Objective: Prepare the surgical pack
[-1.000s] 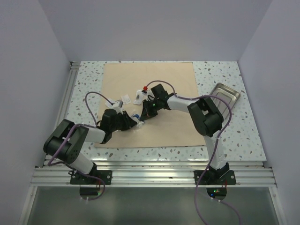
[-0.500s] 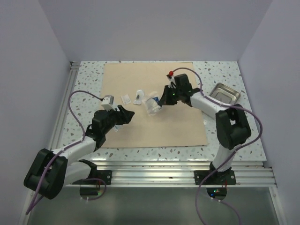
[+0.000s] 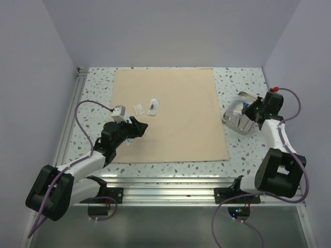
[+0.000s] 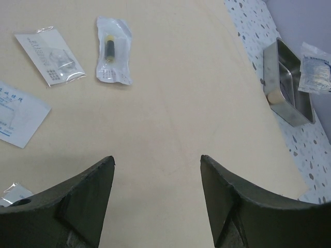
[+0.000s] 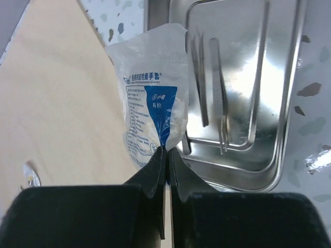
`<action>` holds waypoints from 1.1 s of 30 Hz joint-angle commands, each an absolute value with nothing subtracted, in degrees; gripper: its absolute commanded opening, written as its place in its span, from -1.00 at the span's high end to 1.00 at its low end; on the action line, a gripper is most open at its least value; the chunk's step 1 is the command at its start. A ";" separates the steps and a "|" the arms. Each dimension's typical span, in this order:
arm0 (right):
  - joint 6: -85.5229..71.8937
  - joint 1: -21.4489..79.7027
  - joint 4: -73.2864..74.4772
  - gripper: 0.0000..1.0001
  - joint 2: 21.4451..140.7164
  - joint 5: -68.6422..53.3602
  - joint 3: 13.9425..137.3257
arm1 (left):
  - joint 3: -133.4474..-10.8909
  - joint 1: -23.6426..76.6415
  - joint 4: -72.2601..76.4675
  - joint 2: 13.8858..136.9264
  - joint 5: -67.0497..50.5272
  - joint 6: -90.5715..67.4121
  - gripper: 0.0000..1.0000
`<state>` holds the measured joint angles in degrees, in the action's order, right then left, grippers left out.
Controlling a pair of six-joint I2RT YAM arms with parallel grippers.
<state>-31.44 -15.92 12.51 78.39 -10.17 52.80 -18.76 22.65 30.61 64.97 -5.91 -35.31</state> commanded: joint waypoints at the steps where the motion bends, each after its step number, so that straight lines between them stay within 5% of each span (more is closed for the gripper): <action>1: -33.31 -18.89 11.08 1.00 77.17 -8.00 51.50 | -17.84 22.94 31.11 63.28 -5.45 -33.84 -0.43; 20: -36.39 -21.27 3.61 1.00 86.39 -3.51 51.42 | -17.75 22.94 30.41 62.14 -4.83 -33.49 -0.45; 22: -36.21 -21.18 3.43 0.82 87.36 -5.44 51.68 | -17.75 22.94 30.50 62.23 -4.75 -33.40 -0.45; 24: -36.04 -21.18 4.65 0.38 87.19 -4.67 51.86 | -17.75 22.94 30.41 62.14 -4.66 -33.40 -0.45; 25: -36.21 -21.18 4.66 0.00 85.88 -4.05 51.33 | -17.75 22.94 30.41 62.05 -4.75 -33.40 -0.45; 33: -29.28 -14.87 10.00 -0.08 78.40 2.19 54.31 | -17.75 22.94 29.88 61.61 -3.78 -33.31 -0.47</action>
<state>-33.93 -19.49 7.33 82.04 -1.63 50.78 -17.98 22.65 30.13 62.83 -5.10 -34.83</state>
